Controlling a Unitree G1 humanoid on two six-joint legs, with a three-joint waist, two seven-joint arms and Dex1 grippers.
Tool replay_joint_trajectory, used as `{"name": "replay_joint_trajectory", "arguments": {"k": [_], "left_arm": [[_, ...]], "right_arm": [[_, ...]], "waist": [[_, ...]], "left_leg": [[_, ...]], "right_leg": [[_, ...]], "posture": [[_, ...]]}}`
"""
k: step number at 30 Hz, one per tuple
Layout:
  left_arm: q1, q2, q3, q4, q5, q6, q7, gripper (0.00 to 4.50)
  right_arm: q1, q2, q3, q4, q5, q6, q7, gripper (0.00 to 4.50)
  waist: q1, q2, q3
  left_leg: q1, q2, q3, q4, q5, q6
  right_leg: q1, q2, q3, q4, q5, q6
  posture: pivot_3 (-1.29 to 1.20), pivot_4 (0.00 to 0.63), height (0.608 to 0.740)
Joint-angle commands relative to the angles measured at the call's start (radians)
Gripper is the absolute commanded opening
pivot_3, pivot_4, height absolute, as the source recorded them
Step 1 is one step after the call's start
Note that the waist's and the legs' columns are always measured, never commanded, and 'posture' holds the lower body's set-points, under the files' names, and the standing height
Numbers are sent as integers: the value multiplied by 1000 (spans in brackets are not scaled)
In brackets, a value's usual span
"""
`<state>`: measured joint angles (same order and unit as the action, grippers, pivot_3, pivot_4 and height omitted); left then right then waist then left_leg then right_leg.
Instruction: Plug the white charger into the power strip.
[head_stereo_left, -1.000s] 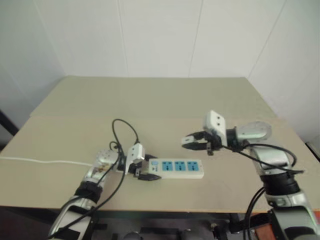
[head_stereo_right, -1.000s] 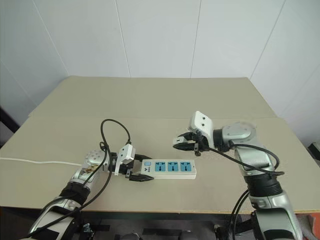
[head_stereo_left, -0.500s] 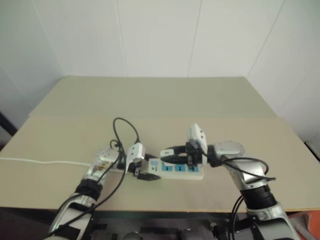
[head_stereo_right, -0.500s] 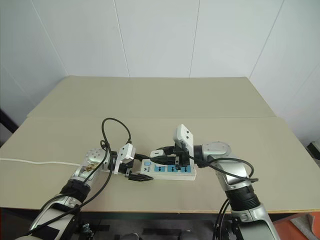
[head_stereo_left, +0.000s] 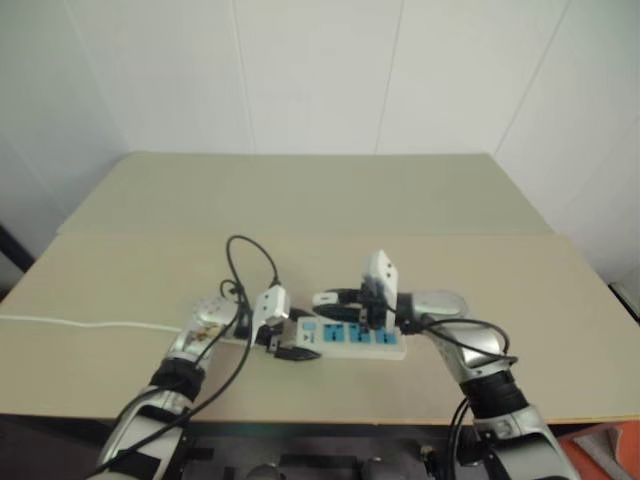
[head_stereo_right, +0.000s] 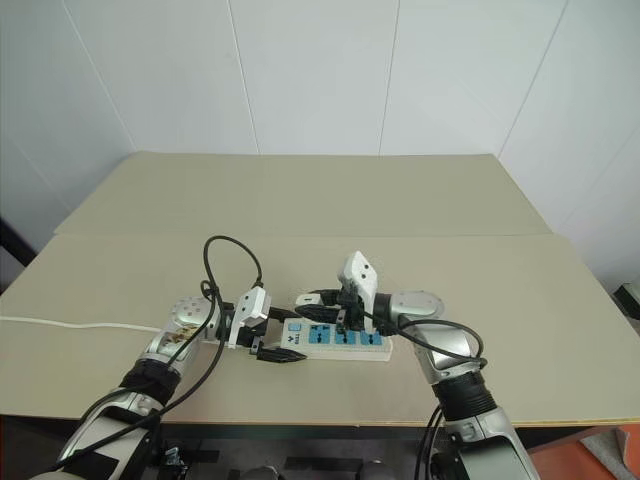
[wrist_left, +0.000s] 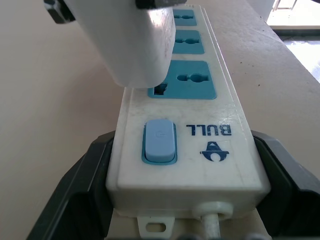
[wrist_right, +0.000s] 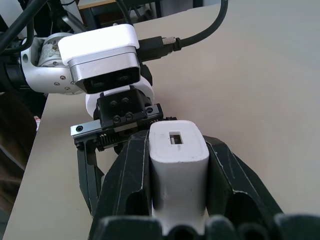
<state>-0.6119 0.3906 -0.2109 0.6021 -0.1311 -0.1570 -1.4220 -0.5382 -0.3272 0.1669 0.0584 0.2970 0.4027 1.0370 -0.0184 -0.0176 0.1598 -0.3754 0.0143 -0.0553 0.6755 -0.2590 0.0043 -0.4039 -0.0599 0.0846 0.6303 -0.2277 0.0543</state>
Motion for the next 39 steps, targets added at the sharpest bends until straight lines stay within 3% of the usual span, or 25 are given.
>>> {"name": "replay_joint_trajectory", "arguments": {"k": [1, 18, 39], "left_arm": [[26, 7, -42, 2, 34, 2, -7, 3299], [46, 22, -41, -26, 32, 14, -5, 3299], [54, 45, -42, -46, 26, 29, -6, 3299]], "right_arm": [[-6, -3, 3, -7, 6, -34, 5, 1151], [20, -21, 42, -8, 0, -56, 43, 1151], [50, -86, 44, 195, -61, -218, 54, 1151]], "waist": [[0, 0, 0], [-1, 0, 0], [-2, 0, 0]], "left_leg": [[0, 0, 0, 0, 0, 0], [0, 0, 0, 0, 0, 0], [1, 0, 0, -1, 0, 0]], "right_leg": [[0, 0, 0, 0, 0, 0], [0, 0, 0, -1, 0, 0], [1, 0, 0, -1, 0, 0]], "posture": [[0, 150, 740], [0, 150, 740], [0, 150, 740]]}}
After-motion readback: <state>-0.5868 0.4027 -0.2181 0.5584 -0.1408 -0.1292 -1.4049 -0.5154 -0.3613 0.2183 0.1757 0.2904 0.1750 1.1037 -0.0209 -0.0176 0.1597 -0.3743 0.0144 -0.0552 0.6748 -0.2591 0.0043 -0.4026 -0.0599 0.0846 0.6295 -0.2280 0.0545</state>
